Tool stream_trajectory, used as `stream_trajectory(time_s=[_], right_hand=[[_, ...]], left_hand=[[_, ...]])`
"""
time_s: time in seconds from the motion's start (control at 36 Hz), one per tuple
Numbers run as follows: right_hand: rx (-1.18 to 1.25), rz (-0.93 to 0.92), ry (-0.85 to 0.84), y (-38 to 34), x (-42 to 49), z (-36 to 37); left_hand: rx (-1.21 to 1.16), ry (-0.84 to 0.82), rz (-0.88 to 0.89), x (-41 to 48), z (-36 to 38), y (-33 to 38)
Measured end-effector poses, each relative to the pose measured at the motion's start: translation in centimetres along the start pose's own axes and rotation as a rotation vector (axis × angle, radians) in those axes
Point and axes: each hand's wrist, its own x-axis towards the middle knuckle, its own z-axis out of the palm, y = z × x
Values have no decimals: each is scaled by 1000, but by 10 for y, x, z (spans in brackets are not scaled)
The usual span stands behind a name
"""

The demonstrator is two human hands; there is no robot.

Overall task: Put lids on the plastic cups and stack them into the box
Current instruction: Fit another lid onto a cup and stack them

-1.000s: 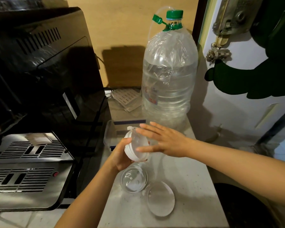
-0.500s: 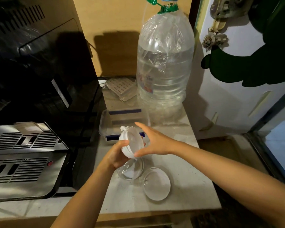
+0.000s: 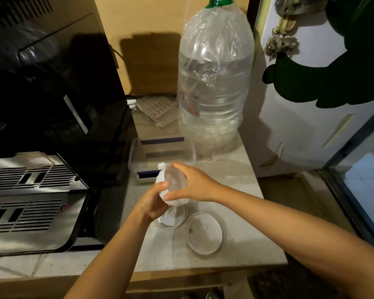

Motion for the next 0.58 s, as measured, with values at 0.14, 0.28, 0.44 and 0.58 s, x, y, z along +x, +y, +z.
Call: stream_trajectory(time_s=[0.14, 0.28, 0.44, 0.58], right_hand=[[21, 6, -7, 1, 0, 2], [-8, 1, -64, 1, 0, 10], [-4, -24, -183, 13, 0, 12], [-284, 11, -296, 35, 5, 14]], left_hand=[[46, 11, -10, -2, 0, 0], [76, 46, -24, -9, -3, -3], [54, 134, -2, -21, -16, -7], [-16, 185, 61, -35, -30, -5]])
